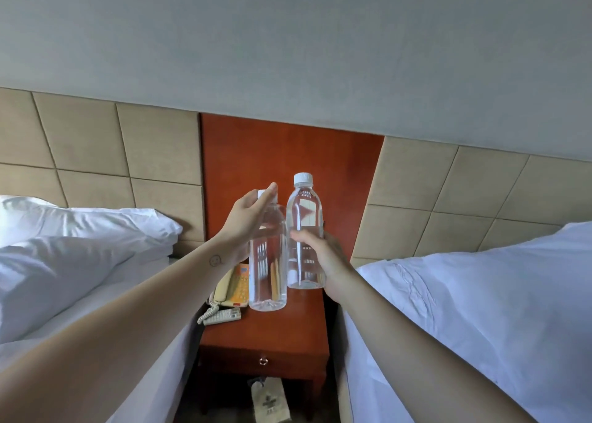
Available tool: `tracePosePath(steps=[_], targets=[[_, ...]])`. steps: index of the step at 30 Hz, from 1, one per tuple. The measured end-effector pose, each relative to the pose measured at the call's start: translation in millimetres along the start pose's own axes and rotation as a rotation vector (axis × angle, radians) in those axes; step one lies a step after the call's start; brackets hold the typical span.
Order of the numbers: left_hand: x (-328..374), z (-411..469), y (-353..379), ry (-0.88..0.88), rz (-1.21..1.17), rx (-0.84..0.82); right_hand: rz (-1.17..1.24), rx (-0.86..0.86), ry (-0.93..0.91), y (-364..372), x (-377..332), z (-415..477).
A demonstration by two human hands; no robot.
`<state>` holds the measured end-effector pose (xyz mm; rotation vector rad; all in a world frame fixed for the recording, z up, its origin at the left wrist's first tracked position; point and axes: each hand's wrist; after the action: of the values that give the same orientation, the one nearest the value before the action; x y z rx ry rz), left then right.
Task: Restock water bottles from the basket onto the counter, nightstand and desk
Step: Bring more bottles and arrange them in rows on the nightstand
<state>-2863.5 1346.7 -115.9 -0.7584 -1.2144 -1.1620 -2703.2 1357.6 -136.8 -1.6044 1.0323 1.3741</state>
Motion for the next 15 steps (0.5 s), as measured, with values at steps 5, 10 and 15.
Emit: tracePosePath(steps=[5, 10, 15], targets=[[-23.6, 60.5, 14.5, 0.008, 0.013, 0.023, 0.002, -0.009, 0.026, -22.0, -2.3, 73.5], [-44.1, 114.1, 13.0, -0.012, 0.025, 0.027, 0.011, -0.035, 0.056, -26.9, 4.5, 135.0], [-66.2, 170.8, 6.1, -0.036, 0.041, 0.042, 0.02, -0.047, 0.056, -26.2, 9.5, 195.5]])
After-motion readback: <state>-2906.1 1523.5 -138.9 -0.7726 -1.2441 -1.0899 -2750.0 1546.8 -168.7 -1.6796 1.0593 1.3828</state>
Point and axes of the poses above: each hand's wrist, its own z-axis towards the middle knuckle, its own y-axis out of the palm, x = y × z, and after that the axes turned 4 degrees about y, right-handed
